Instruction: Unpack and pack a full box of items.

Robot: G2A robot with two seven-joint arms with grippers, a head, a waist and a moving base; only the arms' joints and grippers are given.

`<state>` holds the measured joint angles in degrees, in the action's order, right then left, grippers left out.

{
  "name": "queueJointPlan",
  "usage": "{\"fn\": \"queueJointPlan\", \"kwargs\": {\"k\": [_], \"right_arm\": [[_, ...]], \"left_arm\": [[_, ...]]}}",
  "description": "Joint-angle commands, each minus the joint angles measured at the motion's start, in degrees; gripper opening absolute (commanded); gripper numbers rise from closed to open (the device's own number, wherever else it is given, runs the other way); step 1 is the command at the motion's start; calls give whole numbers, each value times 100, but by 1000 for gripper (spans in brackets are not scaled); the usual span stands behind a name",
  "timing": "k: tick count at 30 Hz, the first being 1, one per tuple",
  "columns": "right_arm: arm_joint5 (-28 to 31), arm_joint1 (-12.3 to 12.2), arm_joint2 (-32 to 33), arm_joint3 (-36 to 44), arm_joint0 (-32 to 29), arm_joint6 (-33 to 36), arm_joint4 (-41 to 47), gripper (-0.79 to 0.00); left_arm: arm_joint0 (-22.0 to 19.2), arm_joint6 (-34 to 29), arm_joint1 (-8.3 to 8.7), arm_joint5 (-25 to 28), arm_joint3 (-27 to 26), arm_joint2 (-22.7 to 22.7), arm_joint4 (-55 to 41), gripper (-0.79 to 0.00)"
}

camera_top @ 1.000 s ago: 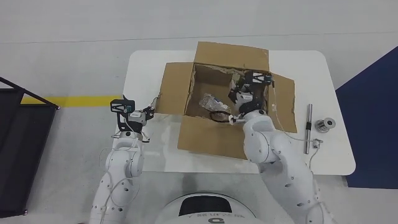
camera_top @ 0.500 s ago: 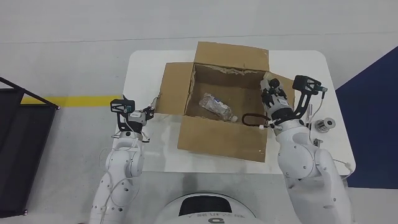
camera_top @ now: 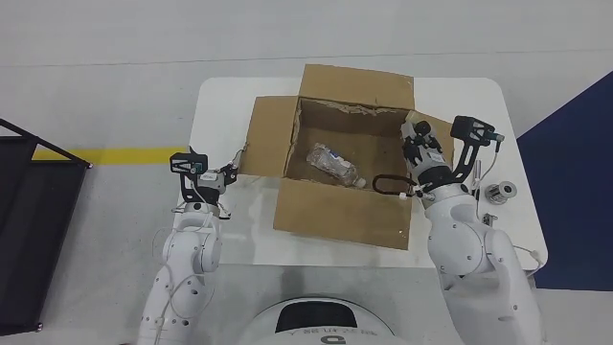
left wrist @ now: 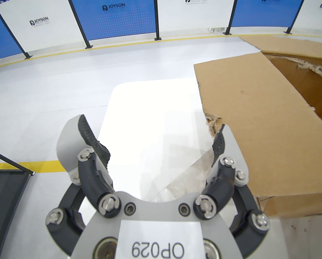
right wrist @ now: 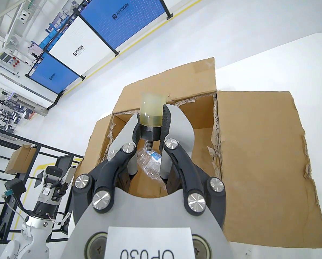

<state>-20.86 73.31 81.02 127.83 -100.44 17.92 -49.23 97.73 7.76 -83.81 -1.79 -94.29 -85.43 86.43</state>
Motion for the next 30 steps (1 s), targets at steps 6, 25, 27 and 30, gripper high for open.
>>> {"fn": "queueJointPlan", "kwargs": {"k": [6,25,27,30], "right_arm": [[0,0,2,0,-1,0,7,-785],[0,0,2,0,-1,0,7,-785],[0,0,2,0,-1,0,7,-785],[-60,12,64,5,-6,-160,116,-785]], "left_arm": [[0,0,0,0,0,0,0,0],[0,0,0,0,0,0,0,0],[0,0,0,0,0,0,0,0],[0,0,0,0,0,0,0,0]]}}
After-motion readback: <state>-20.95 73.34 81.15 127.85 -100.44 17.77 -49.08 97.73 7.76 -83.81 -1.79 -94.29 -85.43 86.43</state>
